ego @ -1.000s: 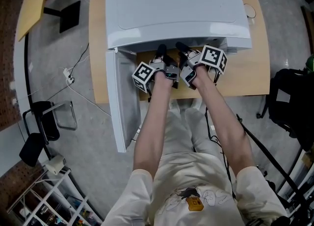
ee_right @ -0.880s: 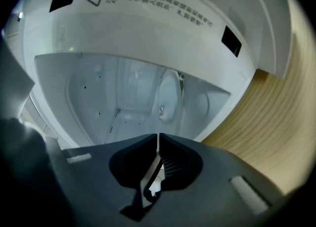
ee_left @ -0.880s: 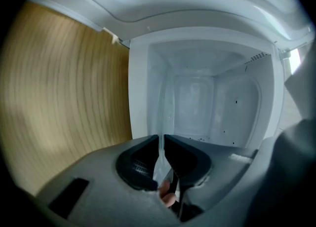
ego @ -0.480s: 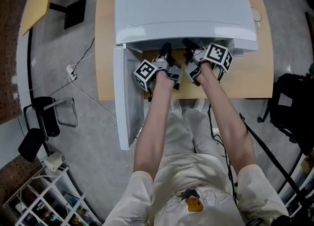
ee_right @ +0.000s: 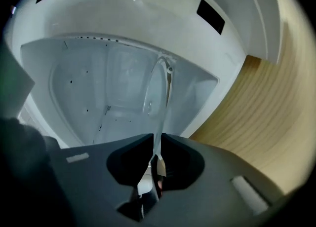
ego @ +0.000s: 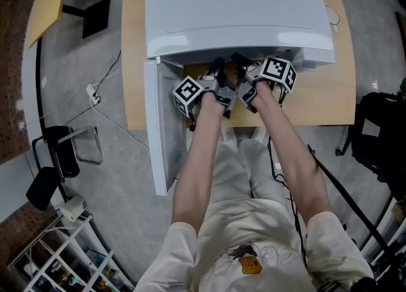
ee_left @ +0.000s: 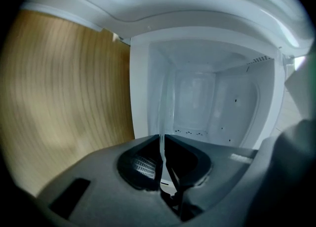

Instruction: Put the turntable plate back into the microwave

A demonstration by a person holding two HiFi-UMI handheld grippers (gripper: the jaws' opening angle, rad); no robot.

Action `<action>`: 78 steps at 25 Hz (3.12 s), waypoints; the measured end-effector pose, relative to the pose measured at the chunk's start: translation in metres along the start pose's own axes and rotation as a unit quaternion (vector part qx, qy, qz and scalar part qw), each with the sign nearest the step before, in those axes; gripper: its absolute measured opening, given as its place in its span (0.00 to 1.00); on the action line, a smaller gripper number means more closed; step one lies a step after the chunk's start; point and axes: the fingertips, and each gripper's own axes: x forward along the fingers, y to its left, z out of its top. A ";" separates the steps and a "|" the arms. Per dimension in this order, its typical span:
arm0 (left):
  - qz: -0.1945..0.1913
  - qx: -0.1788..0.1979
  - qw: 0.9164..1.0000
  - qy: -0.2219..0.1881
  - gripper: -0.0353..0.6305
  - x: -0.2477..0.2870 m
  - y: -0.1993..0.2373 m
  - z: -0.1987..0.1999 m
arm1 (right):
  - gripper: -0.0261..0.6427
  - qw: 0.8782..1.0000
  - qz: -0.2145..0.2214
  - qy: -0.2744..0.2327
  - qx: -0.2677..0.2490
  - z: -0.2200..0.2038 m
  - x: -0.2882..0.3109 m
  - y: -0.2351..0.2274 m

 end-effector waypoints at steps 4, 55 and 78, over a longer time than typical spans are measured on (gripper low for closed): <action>-0.012 0.012 1.000 0.022 0.10 0.007 -0.007 0.000 | 0.11 0.999 0.014 -0.025 0.022 0.008 0.002 0.003; 0.039 0.150 0.986 -0.054 0.08 0.010 -0.008 0.033 | 0.08 0.995 -0.053 -0.080 0.020 0.032 0.000 -0.008; -0.017 0.307 0.951 0.042 0.05 -0.031 -0.088 -0.061 | 0.04 0.991 0.003 -0.010 -0.133 -0.009 -0.078 0.073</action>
